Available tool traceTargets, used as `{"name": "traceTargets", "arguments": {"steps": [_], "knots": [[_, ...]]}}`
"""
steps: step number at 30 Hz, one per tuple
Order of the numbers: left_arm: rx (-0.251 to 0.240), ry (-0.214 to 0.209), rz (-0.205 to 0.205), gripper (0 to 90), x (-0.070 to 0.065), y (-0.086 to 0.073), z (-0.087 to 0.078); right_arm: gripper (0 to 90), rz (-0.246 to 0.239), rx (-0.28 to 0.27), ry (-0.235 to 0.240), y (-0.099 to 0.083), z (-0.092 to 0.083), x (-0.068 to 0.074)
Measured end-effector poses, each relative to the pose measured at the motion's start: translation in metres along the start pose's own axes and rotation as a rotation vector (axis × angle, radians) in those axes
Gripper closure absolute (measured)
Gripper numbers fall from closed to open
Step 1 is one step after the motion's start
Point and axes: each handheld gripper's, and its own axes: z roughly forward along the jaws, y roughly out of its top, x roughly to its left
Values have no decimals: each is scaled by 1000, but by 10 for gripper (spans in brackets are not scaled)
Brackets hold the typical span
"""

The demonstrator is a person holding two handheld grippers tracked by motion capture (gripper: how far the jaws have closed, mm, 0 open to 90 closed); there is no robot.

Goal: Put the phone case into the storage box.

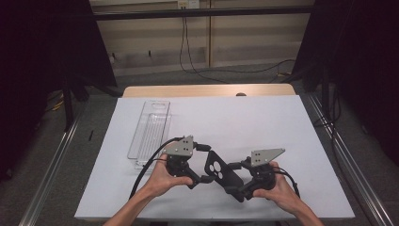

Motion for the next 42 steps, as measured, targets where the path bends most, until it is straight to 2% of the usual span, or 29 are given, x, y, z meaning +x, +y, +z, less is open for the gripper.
{"name": "traceTargets", "arguments": {"steps": [12, 18, 24, 37, 42], "knots": [[18, -78, 21, 50, 1, 1, 2, 147, -3, 20, 40, 0, 1, 1], [15, -113, 11, 68, 2, 0, 3, 147, -5, 27, 53, -1, 2, 2], [20, -148, 17, 90, 2, -1, 3, 147, -8, 35, 68, -1, 2, 3], [18, -172, 18, 111, -1, 0, 4, 147, -18, 48, 89, -2, 3, 5], [37, -169, 13, 119, -2, 2, 5, 147, -28, 58, 82, -1, 4, 5]]}}
